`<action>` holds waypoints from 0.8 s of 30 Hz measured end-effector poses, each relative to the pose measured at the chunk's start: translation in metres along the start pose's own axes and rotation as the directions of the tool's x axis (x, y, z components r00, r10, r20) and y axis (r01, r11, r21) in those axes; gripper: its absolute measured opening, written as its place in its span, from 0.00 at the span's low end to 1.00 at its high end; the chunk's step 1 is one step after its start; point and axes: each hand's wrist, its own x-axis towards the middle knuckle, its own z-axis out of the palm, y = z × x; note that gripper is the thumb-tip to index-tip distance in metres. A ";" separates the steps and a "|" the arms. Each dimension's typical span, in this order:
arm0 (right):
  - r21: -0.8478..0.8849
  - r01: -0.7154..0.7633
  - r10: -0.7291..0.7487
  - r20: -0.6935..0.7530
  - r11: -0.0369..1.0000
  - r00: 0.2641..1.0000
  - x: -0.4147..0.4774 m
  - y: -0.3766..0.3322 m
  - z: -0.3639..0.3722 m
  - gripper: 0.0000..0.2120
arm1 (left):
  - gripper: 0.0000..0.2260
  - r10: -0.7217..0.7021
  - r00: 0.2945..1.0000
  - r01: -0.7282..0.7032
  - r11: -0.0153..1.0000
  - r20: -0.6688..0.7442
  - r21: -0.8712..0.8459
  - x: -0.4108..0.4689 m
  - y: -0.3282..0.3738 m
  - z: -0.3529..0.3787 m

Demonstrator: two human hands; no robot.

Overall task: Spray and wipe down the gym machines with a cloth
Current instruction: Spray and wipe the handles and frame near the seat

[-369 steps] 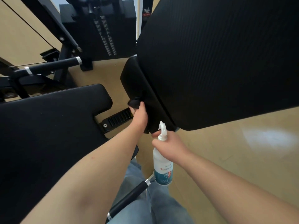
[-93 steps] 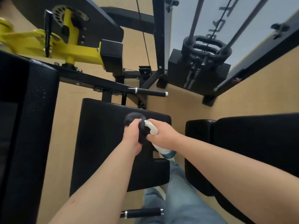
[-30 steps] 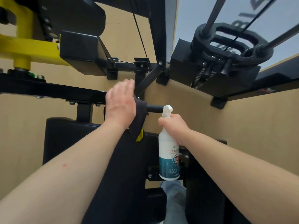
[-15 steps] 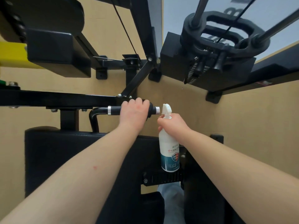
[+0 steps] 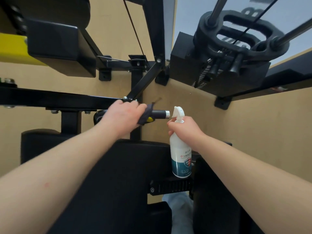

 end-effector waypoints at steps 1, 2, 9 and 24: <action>-0.003 -0.001 0.001 0.001 1.000 1.000 0.000 -0.001 0.002 0.10 | 0.20 -0.027 1.000 0.027 0.999 -0.005 0.032 -0.010 -0.009 -0.002; -0.005 -0.001 0.001 -0.001 1.000 1.000 -0.001 -0.002 0.003 0.10 | 0.21 -0.058 0.998 0.059 0.996 -0.015 0.067 -0.017 -0.013 -0.004; -0.072 0.017 -0.014 0.034 0.997 0.999 0.000 -0.003 0.011 0.10 | 0.20 -0.237 0.960 0.220 0.968 0.149 0.122 0.004 0.015 -0.013; -0.217 0.090 -0.092 0.001 0.972 0.996 -0.021 -0.004 0.021 0.06 | 0.09 -0.089 0.989 0.086 0.996 0.117 0.026 0.048 0.065 0.000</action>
